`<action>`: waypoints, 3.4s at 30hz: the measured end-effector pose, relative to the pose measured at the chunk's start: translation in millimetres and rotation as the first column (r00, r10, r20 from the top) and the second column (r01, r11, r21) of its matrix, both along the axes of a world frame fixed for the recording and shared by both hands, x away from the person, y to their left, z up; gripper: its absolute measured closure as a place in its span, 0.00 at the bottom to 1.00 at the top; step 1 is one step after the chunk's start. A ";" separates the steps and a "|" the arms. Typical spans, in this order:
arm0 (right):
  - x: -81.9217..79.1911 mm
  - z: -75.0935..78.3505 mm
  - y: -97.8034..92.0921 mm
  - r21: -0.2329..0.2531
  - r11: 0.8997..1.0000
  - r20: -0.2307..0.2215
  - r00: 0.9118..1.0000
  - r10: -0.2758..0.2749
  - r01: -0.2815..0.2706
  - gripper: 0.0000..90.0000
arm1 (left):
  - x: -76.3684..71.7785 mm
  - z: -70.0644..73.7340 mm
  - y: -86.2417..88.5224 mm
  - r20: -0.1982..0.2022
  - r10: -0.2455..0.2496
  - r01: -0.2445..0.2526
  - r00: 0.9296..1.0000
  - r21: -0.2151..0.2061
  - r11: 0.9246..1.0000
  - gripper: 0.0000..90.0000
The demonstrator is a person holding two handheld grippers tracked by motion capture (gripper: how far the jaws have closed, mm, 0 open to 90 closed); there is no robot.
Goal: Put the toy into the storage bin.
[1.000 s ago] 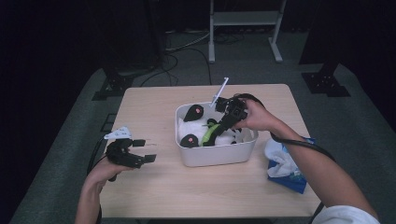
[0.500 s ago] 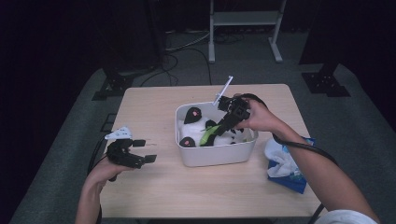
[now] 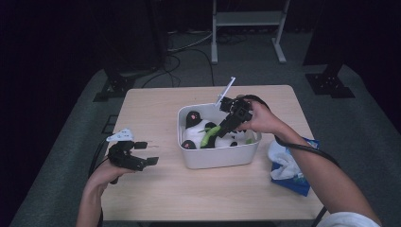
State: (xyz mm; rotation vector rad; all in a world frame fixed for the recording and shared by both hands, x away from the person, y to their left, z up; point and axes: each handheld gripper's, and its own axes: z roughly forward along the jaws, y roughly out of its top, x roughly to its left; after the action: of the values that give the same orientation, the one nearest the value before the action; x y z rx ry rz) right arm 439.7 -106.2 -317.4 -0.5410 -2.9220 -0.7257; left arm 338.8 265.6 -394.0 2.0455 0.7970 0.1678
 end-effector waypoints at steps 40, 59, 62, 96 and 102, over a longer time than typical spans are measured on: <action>-25.5 34.4 -85.2 0.168 0.972 0.020 0.985 -0.173 0.167 0.54 | 0.7 -1.6 -4.5 0.000 -0.009 0.009 1.000 0.009 1.000 0.10; -37.3 36.2 -120.8 0.195 0.954 0.033 0.971 -0.237 0.226 0.51 | 0.7 -2.1 -3.2 -0.001 -0.004 0.004 1.000 0.005 1.000 0.10; -39.2 35.4 -126.9 0.202 0.950 0.031 0.968 -0.251 0.240 0.51 | 1.0 -2.8 -2.6 -0.003 -0.002 0.002 1.000 0.004 1.000 0.10; -64.7 -4.9 -177.2 0.238 0.902 -0.032 0.931 -0.364 0.361 0.47 | 3.2 -10.0 0.0 -0.019 0.010 -0.009 1.000 0.020 1.000 0.10; -70.2 -14.4 -183.4 0.253 0.888 -0.047 0.922 -0.384 0.383 0.47 | 3.0 -10.1 0.2 -0.019 0.008 -0.007 1.000 0.023 1.000 0.10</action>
State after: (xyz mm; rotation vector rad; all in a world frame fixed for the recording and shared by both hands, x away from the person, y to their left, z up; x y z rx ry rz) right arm 369.5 -289.6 -331.8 -1.1035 -2.6833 -1.1285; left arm 341.8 265.8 -404.1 2.0682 0.8176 0.1628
